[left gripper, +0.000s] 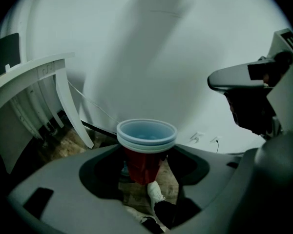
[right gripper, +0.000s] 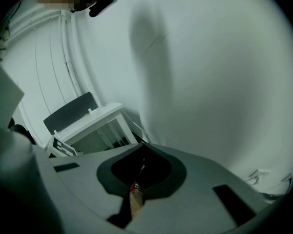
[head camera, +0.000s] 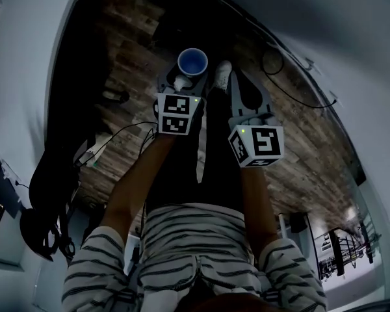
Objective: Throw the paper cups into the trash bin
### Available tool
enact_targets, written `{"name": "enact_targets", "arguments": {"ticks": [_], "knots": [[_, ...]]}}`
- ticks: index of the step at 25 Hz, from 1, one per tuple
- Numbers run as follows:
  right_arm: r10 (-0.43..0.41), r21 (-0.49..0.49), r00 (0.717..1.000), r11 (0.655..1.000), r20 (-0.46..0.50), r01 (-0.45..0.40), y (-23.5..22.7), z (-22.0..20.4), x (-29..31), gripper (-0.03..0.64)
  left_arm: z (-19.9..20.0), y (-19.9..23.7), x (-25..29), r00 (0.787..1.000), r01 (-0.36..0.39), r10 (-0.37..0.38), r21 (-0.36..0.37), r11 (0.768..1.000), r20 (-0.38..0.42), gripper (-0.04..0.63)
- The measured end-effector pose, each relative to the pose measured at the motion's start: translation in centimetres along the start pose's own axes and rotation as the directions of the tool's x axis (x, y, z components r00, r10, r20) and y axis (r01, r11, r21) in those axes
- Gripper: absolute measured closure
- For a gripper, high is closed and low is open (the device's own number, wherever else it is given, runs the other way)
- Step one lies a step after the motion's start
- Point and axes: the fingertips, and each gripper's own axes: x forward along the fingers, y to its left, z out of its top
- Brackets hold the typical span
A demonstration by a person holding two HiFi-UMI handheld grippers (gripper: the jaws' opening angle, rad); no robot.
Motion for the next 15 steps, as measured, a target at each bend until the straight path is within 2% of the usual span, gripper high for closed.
{"name": "enact_targets", "arguments": {"ticks": [15], "knots": [[-0.002,0.032,0.999,0.999,-0.038,0.003,-1.2,-4.3,2.7,0.598,-4.4,1.0,6.6,0.997,0.027,-0.025,0.018,0.999,-0.076,0.294]]}}
